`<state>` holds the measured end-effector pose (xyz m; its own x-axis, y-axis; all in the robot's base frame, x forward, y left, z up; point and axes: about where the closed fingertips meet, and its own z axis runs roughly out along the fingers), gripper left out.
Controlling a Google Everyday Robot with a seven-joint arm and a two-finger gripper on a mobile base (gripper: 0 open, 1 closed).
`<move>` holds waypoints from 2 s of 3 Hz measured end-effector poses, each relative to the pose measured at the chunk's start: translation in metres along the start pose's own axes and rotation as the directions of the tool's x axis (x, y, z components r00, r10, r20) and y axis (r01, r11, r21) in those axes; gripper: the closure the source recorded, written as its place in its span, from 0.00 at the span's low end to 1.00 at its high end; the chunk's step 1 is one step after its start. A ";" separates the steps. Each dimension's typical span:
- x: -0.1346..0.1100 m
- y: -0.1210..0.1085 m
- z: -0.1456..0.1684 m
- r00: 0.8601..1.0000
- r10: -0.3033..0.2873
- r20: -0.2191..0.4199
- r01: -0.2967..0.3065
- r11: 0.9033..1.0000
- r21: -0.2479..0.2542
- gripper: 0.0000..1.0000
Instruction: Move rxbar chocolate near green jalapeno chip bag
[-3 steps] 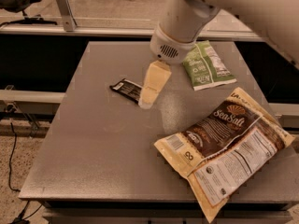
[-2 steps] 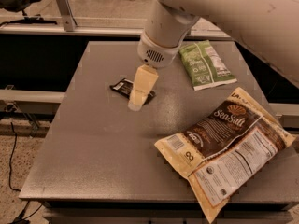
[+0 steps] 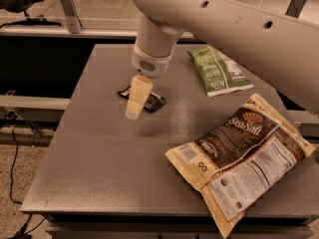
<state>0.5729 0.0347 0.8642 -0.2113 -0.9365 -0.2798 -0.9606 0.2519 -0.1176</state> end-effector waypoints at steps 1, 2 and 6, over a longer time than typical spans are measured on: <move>-0.001 -0.006 0.013 1.000 0.008 -0.018 -0.009 1.000 -0.007 0.00; 0.004 -0.012 0.027 0.999 0.019 -0.042 -0.020 1.000 -0.016 0.00; 0.009 -0.015 0.033 0.998 0.020 -0.063 -0.023 0.999 -0.042 0.88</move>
Offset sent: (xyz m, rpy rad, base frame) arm 0.0226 -0.0035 -0.0355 -0.0491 0.0462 -0.0320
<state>0.5915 0.0306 0.8319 -0.2414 -0.9447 -0.2218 -0.9623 0.2626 -0.0713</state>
